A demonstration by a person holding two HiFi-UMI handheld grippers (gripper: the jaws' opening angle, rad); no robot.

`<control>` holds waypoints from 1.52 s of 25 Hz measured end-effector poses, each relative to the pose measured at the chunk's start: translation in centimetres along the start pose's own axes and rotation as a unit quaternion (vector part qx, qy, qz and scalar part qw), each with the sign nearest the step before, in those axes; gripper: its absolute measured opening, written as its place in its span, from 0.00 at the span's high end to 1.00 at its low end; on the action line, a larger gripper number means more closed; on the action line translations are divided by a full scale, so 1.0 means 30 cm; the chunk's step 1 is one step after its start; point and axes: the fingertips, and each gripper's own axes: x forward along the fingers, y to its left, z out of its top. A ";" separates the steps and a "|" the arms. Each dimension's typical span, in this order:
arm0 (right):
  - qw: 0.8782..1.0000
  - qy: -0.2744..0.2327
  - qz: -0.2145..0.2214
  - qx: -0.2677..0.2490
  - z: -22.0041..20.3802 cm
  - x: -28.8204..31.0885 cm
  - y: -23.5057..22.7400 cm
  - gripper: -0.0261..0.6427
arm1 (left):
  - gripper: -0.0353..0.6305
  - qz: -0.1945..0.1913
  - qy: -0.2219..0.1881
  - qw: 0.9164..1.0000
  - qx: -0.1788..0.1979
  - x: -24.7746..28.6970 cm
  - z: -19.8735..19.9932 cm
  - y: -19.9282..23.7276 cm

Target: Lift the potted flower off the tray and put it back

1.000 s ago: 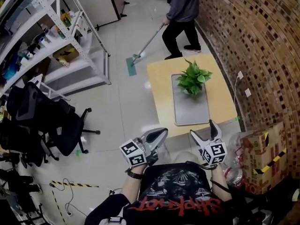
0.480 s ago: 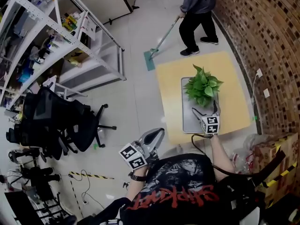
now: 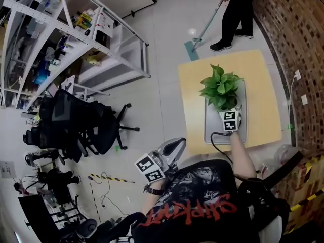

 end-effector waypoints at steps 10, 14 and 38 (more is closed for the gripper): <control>0.995 -0.094 -0.030 0.002 0.346 -0.345 -0.005 0.22 | 0.94 -0.039 -0.039 0.997 0.047 0.032 0.149 0.027; 0.988 -0.139 -0.038 -0.044 0.622 -0.549 0.049 0.22 | 0.94 -0.065 -0.061 0.993 0.072 0.031 0.239 -0.001; 0.993 -0.116 0.033 0.009 0.413 -0.458 0.031 0.22 | 0.94 -0.011 -0.048 0.997 0.063 0.095 0.111 0.030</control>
